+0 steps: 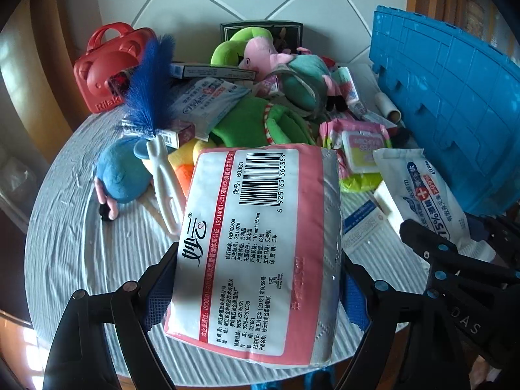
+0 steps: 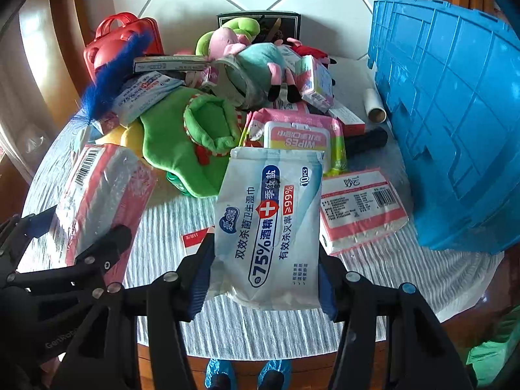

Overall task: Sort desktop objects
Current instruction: 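Lift the tissue pack and wipes pack and carry them over the blue crate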

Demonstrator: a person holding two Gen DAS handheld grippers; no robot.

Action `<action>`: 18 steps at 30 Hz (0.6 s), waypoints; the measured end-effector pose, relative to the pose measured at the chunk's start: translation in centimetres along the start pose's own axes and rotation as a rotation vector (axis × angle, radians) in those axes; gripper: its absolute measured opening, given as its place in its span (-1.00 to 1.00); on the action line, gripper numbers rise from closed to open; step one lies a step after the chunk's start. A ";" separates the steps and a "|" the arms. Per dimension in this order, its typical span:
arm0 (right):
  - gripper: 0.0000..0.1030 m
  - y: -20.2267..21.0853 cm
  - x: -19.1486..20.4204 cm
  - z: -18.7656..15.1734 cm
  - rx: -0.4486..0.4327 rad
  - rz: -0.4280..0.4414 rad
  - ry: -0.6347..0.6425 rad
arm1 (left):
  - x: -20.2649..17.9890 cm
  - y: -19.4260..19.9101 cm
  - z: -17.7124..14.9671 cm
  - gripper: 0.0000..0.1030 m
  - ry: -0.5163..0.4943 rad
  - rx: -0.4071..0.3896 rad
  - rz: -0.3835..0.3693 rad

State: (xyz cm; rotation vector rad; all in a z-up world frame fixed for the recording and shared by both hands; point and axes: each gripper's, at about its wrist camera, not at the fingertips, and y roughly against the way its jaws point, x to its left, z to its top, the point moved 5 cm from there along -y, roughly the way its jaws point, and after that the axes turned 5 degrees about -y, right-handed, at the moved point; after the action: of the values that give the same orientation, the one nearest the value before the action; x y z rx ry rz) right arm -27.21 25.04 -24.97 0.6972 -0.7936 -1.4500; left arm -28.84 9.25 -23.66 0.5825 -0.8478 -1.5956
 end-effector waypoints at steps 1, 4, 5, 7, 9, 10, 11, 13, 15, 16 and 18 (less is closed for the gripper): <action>0.06 0.5 0.2 0.4 -0.013 0.002 0.001 | 0.1 0.5 0.3 0.67 0.001 -0.012 0.002; 0.06 2.1 0.5 1.4 -0.052 0.007 0.003 | 0.5 2.1 1.3 0.67 0.005 -0.055 0.007; 0.06 2.7 0.6 1.8 -0.066 0.008 0.005 | 0.6 2.7 1.7 0.67 0.006 -0.071 0.008; 0.06 4.1 0.8 2.6 -0.096 0.008 0.009 | 0.8 4.1 2.6 0.67 0.013 -0.106 0.005; 0.06 5.8 0.8 3.6 -0.133 0.002 0.014 | 0.8 5.5 3.5 0.67 0.018 -0.147 0.002; 0.06 6.6 0.7 4.0 -0.152 0.000 0.016 | 0.7 6.2 4.0 0.67 0.020 -0.167 0.003; 0.06 7.5 0.7 4.5 -0.171 -0.001 0.019 | 0.6 6.8 4.5 0.67 0.023 -0.185 0.004; 0.06 9.2 0.4 5.4 -0.208 -0.006 0.029 | 0.1 8.0 5.3 0.67 0.023 -0.215 0.005; 0.06 10.4 -0.1 6.0 -0.238 -0.004 0.035 | -0.6 9.0 6.2 0.67 0.022 -0.240 0.012; 0.06 11.0 -0.3 6.4 -0.253 -0.002 0.037 | -1.0 9.4 6.7 0.67 0.021 -0.253 0.016; 0.06 12.2 -1.1 7.2 -0.286 0.005 0.040 | -1.9 10.4 7.9 0.67 0.023 -0.285 0.022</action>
State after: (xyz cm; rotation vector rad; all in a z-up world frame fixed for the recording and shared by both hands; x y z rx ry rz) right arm -25.95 26.75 -10.94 0.5035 -0.5419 -1.5028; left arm -28.10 12.17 -10.77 0.3861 -0.5931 -1.6502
